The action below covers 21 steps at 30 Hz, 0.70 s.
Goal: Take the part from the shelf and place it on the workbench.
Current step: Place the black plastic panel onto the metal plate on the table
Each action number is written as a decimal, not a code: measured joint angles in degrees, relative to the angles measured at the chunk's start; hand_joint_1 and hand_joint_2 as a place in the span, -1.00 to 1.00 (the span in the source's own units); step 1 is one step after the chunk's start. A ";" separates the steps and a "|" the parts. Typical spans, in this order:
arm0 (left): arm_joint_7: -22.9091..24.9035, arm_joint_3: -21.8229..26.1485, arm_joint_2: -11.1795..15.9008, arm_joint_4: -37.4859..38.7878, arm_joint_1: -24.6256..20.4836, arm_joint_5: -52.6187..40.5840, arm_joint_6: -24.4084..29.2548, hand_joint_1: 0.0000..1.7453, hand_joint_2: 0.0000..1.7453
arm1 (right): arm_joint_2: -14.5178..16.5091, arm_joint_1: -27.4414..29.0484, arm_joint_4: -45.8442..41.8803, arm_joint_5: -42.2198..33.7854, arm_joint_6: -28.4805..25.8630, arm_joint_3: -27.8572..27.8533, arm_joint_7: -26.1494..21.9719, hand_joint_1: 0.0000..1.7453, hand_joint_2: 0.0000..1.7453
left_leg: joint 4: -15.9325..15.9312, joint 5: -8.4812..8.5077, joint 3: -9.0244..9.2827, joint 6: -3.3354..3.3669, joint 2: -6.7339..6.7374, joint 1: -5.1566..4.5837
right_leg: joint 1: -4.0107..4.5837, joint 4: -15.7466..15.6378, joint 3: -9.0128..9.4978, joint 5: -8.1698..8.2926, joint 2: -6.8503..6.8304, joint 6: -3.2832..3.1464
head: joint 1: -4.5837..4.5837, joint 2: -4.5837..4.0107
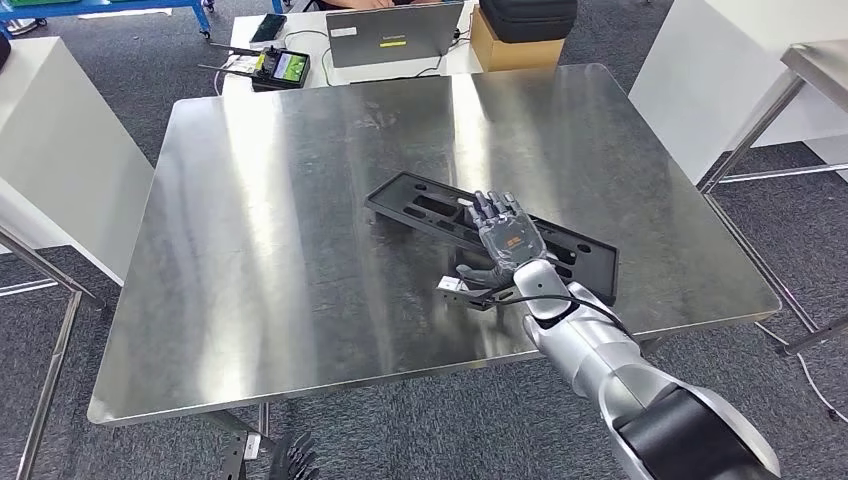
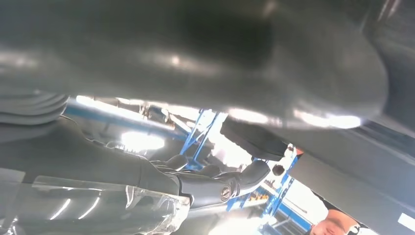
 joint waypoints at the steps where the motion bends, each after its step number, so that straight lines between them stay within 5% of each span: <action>1: -0.07 0.01 0.02 0.00 0.01 0.12 -0.19 -1.00 -1.00 | -0.06 0.09 -0.26 -0.43 -0.32 -0.89 -0.56 -1.00 -1.00 | -0.31 0.24 0.10 0.60 0.01 -0.09 | 0.09 1.62 -0.84 -0.93 -0.04 -0.10 | 0.07 0.00; 4: -0.19 0.05 0.11 0.00 0.18 0.24 -0.57 -1.00 -1.00 | -0.35 1.59 -2.82 -1.59 -4.88 -4.23 -3.51 -1.00 -1.00 | -0.53 0.31 0.16 1.76 0.03 -0.59 | 0.44 12.58 -6.16 -5.53 -0.05 -1.35 | 0.27 0.00; 6: -0.30 0.06 0.12 0.00 0.49 0.24 -0.55 -1.00 -1.00 | -0.72 4.66 -8.33 -4.11 -10.45 -7.29 -7.64 -1.00 -1.00 | -0.50 0.23 0.23 2.03 -0.23 -1.00 | 0.90 16.39 -8.18 -6.25 -0.02 -1.38 | 0.29 0.00; 7: -0.42 0.07 0.12 0.00 0.67 0.25 -0.45 -1.00 -1.00 | -0.77 7.00 -13.09 -6.12 -12.60 -9.28 -10.65 -1.00 -1.00 | -0.48 0.19 0.30 2.12 -0.46 -1.20 | 1.14 15.00 -7.58 -5.34 -0.01 -1.21 | 0.30 0.00; 9: -0.76 0.12 0.12 0.01 1.02 0.26 -0.13 -1.00 -1.00 | -0.14 13.18 -26.00 -10.33 -14.55 -13.84 -18.24 -1.00 -1.00 | -0.43 0.02 0.49 2.18 -0.90 -1.57 | 1.53 7.45 -4.01 -2.28 -0.04 -1.13 | 0.33 0.00; 12: -1.58 0.37 0.14 0.05 1.52 0.48 0.67 -1.00 -1.00 | 3.50 23.58 -47.34 -18.55 -15.47 -20.34 -32.39 -1.00 -1.00 | -0.13 -0.43 0.49 1.97 -1.31 -2.18 | 1.89 0.10 -0.41 0.14 -0.13 -1.92 | 0.31 0.00; 15: -2.74 1.12 0.24 0.07 2.45 1.08 1.63 -1.00 -1.00 | 7.27 33.99 -63.18 -29.90 -15.53 -23.24 -42.36 -1.00 -1.00 | -0.04 -0.83 0.64 2.46 -1.40 -2.18 | 1.91 -0.20 0.00 0.17 -0.18 -2.14 | 0.28 0.00; 21: -3.48 2.49 0.50 0.09 3.21 1.37 2.36 -1.00 -1.00 | 9.08 45.81 -77.74 -41.53 -15.47 -22.79 -45.25 -1.00 -1.00 | -0.21 -1.08 0.98 2.19 -0.69 -2.02 | 2.13 -0.19 0.11 0.07 0.43 -2.48 | 0.29 0.00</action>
